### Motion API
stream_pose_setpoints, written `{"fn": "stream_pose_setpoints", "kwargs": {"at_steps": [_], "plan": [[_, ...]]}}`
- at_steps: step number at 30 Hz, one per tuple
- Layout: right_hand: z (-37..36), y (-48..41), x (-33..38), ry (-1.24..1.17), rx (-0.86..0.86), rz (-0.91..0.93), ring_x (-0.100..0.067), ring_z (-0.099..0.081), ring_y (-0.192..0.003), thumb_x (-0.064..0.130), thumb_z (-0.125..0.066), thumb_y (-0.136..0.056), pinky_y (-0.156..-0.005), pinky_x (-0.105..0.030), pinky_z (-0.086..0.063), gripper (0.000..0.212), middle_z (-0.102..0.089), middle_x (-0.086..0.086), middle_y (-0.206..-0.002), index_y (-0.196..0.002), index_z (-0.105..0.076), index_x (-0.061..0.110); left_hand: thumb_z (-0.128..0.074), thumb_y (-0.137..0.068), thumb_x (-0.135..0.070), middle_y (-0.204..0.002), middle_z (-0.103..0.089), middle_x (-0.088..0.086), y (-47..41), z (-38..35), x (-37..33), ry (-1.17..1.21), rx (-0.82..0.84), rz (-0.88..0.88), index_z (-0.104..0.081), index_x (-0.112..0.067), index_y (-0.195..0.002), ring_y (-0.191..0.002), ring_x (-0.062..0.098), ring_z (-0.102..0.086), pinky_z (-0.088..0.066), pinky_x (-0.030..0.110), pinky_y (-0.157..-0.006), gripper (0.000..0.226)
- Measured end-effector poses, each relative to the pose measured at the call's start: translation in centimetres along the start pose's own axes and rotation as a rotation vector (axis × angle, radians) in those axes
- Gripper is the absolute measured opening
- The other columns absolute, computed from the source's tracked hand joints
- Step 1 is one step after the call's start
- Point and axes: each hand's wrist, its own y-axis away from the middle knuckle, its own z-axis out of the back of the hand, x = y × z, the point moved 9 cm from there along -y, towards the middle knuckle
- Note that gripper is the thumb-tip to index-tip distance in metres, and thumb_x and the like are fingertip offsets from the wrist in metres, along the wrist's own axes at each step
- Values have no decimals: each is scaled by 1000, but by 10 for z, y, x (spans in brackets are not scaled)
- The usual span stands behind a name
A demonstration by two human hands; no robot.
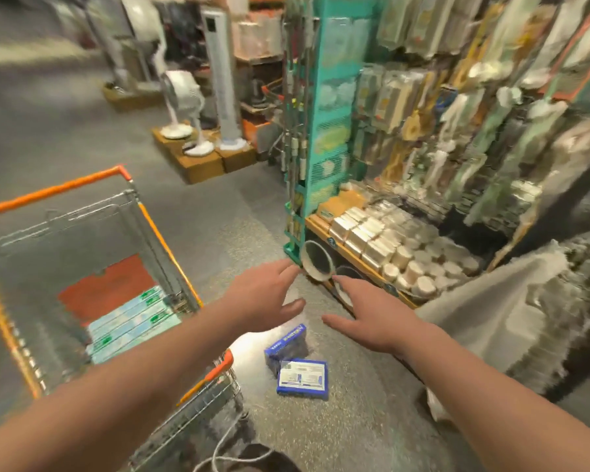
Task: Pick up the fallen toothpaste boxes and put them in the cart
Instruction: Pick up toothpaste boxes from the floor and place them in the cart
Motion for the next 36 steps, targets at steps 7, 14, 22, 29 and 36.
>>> {"fn": "stream_pose_setpoints", "kwargs": {"at_steps": [7,14,22,29,36], "plan": [[10,-83,-4,52,39,211,-15,-40,-141,68,-54,-89,-113,-36,-38,87,-38,3,-159,-158,-25,24,-49,-97,-58,-154,-46,0,-40,-14,37,13,-6,207,-38,-19,-154,-137,25,-48,-45,40,-103,70],[15,-172,-19,57,72,287,-14,-41,-141,64,-53,-92,-113,-37,-38,82,-39,3,-158,-158,-24,24,-16,-80,-69,-149,-49,-1,-109,-24,67,32,14,277,-40,-20,-151,-135,22,-49,-45,43,-103,90],[5,-252,-34,120,185,408,-18,-41,-141,66,-51,-92,-114,-38,-38,85,-40,0,-158,-158,-24,21,-20,-83,-67,-151,-47,2,-147,-46,93,27,27,421,-38,-16,-152,-136,23,-46,-44,44,-103,88],[-47,-305,-58,138,294,531,-22,-45,-138,67,-53,-91,-110,-41,-41,84,-45,-3,-154,-156,-27,21,-45,-96,-60,-154,-42,5,-150,-100,94,18,71,658,-31,-15,-155,-138,26,-44,-43,48,-106,76],[-161,-320,-108,236,372,607,-28,-47,-135,63,-54,-91,-103,-41,-42,81,-48,-7,-151,-154,-31,19,-50,-95,-58,-153,-42,6,-141,-228,93,129,74,825,-32,-14,-154,-136,29,-46,-45,47,-104,76]]}}
